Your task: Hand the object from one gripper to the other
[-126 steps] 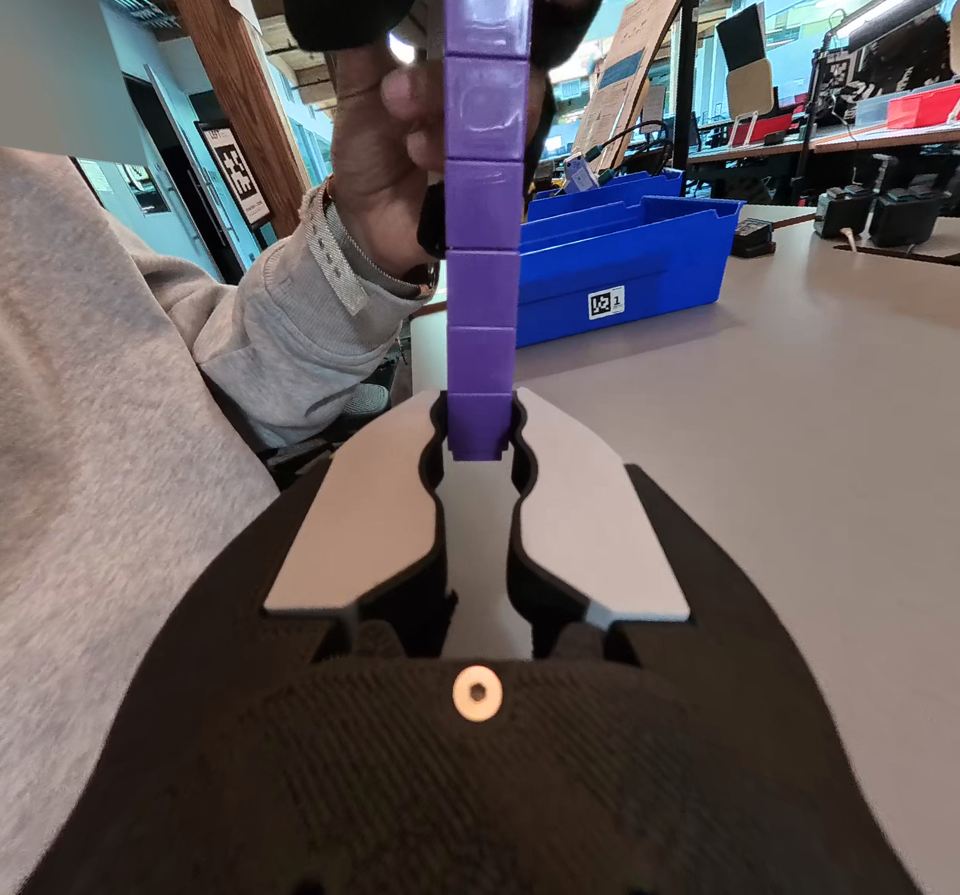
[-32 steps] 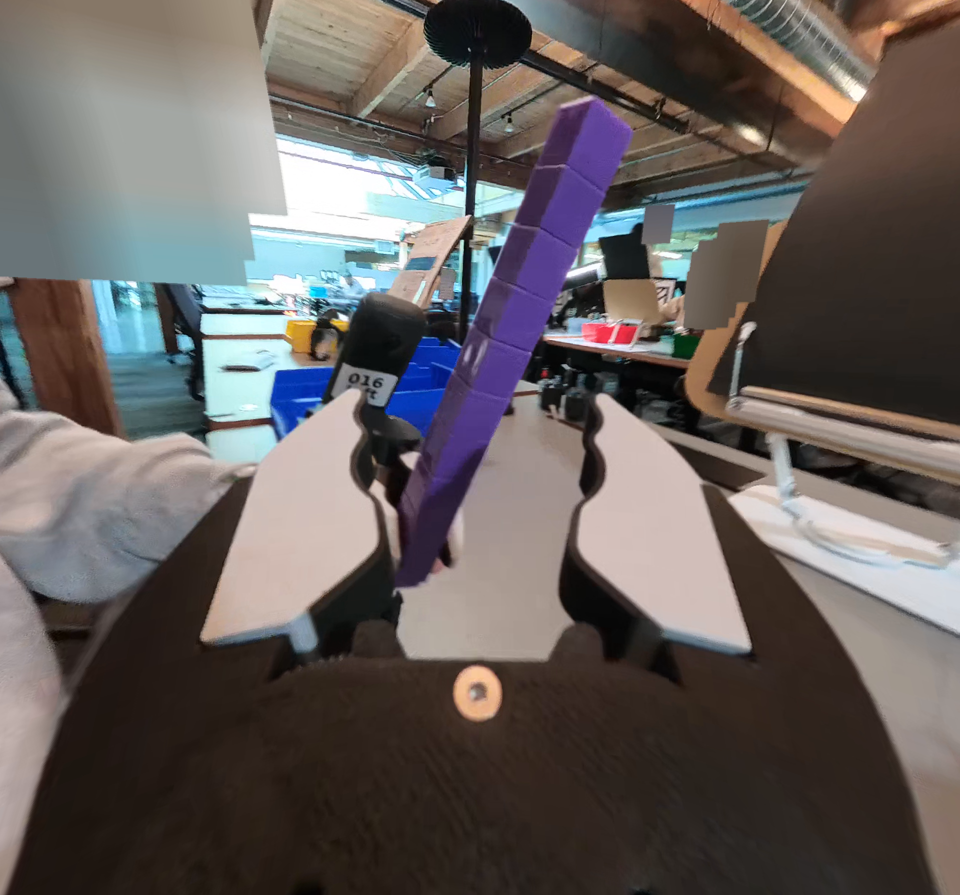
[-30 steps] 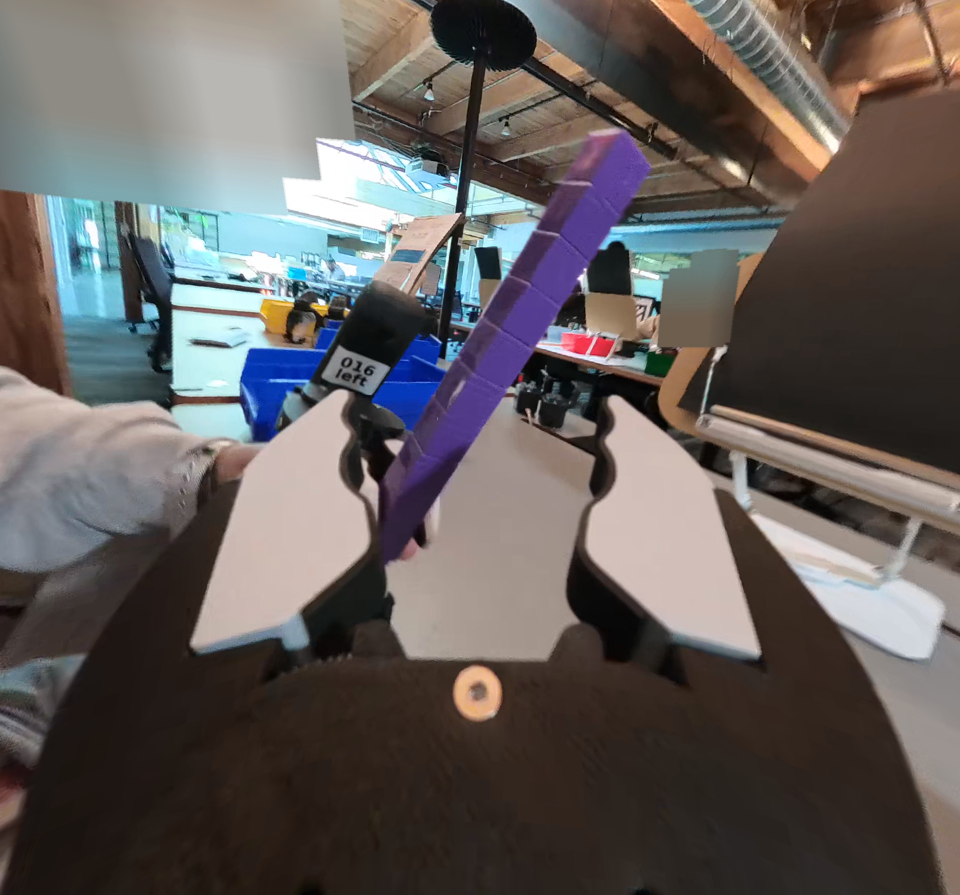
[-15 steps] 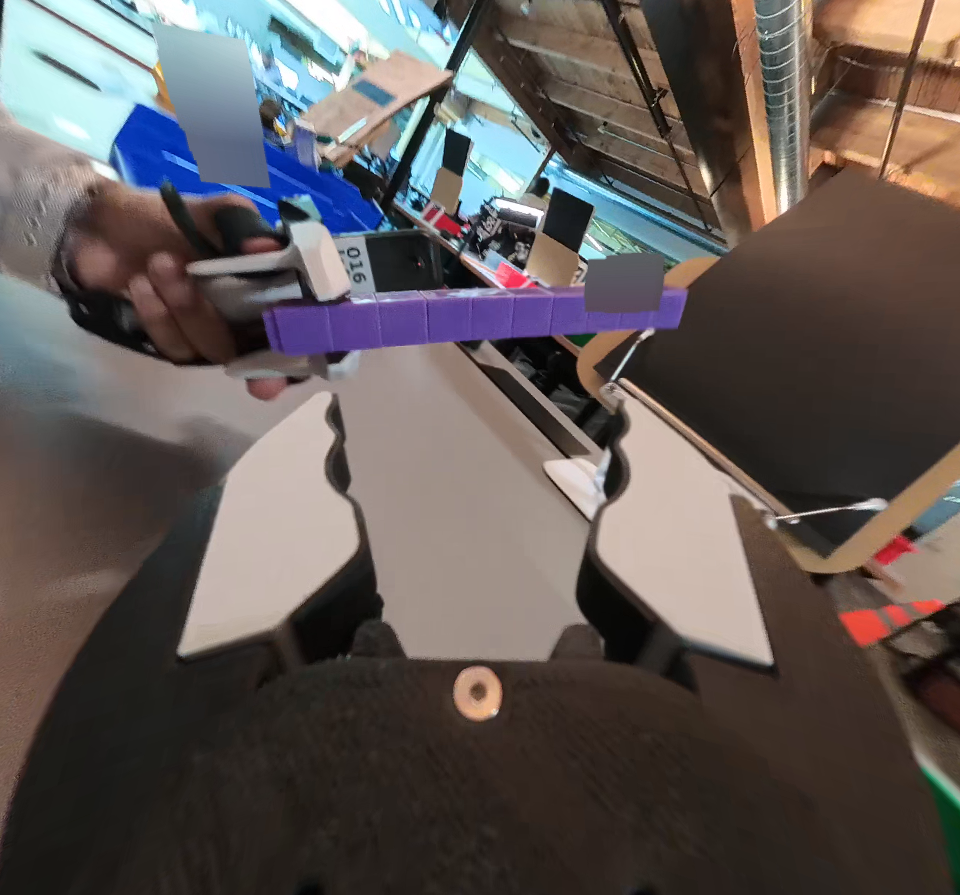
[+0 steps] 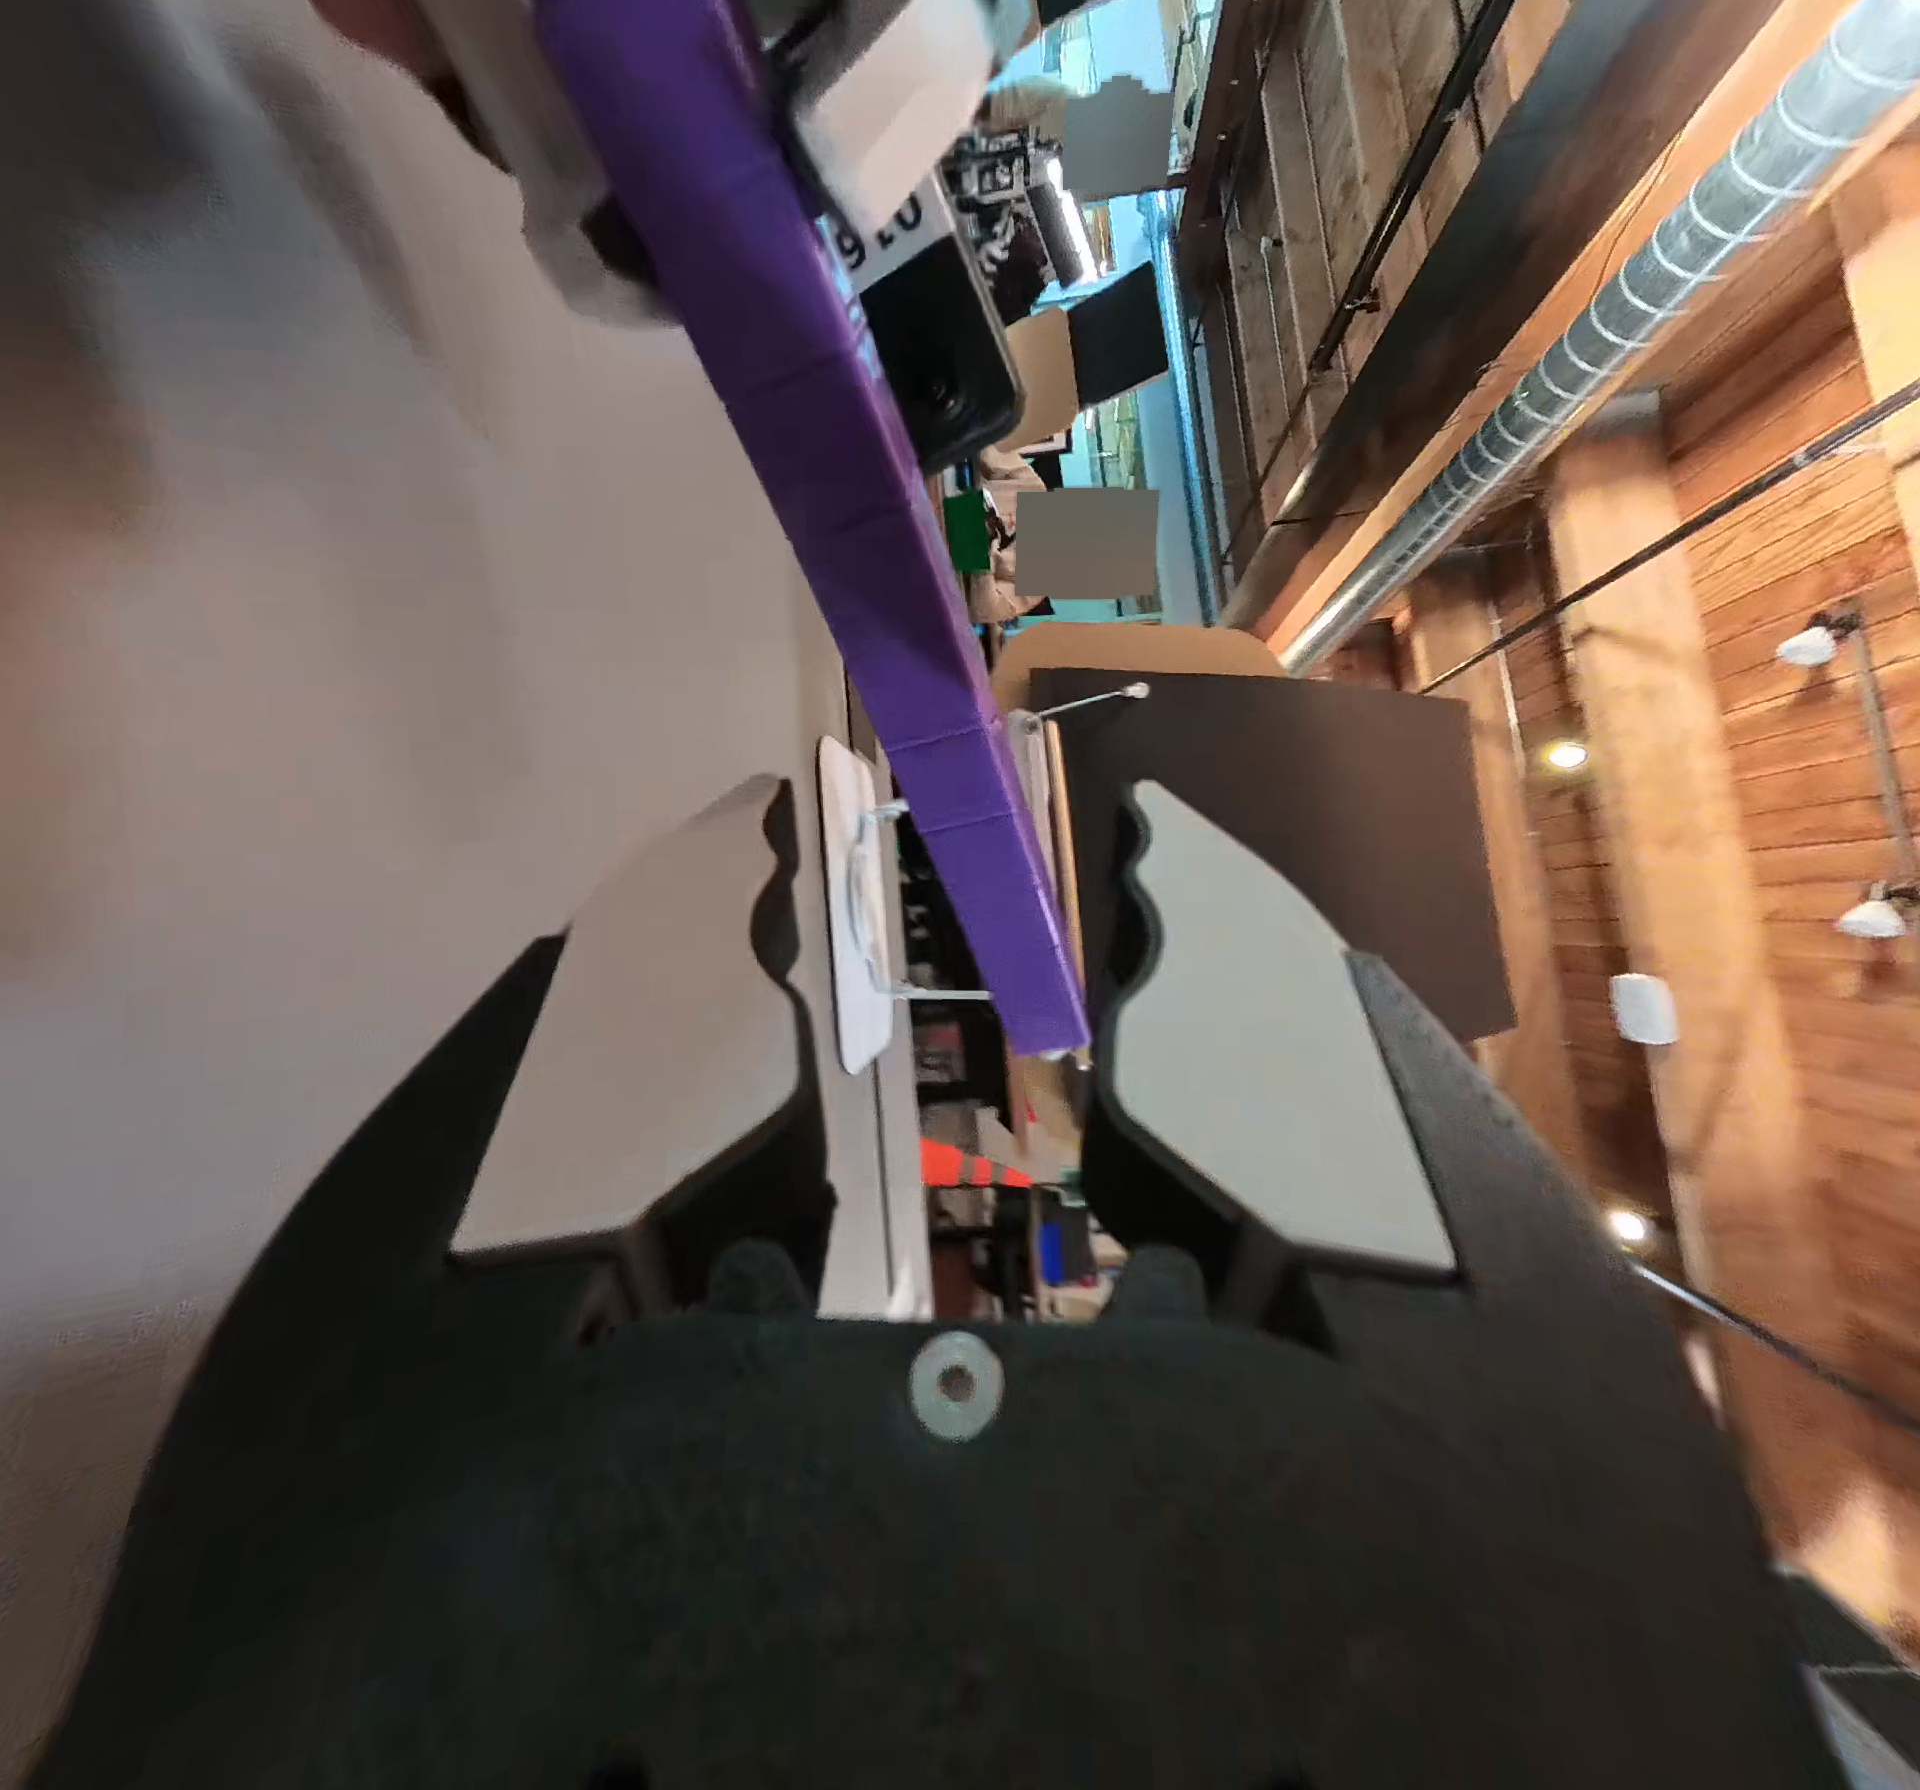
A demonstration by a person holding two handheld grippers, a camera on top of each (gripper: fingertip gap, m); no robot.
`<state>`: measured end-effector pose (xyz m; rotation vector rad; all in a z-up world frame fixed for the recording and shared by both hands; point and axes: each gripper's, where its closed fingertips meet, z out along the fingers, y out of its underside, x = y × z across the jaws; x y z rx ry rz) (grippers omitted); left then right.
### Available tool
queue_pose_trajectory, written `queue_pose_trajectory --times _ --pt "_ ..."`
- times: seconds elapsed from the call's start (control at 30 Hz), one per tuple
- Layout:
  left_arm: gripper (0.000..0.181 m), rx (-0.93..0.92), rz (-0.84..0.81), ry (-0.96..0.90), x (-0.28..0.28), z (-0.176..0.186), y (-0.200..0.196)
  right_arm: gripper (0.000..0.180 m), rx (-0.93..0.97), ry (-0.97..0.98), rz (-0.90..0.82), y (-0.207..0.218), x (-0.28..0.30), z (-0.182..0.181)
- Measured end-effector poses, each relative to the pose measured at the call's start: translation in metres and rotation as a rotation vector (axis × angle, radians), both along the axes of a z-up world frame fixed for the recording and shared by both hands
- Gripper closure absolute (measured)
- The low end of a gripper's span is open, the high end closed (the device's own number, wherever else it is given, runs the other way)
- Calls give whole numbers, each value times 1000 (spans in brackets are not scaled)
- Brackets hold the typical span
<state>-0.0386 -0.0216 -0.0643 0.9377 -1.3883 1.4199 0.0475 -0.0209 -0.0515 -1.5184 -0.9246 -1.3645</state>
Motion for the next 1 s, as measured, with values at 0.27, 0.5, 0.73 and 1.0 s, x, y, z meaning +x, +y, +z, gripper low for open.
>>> queue_pose_trajectory --times 0.27,0.5,0.73,1.0 --pt "156 5 -65 9 -11 -2 -8 157 -60 -178 -37 7 -5 -7" --pt "135 -59 7 -44 -2 16 -5 158 -26 -165 -76 5 0 0" --pt "105 -2 514 -314 64 17 54 158 158 242 -40 0 6 21" --pt "110 194 500 -709 56 5 45 157 270 1057 165 7 -12 35"
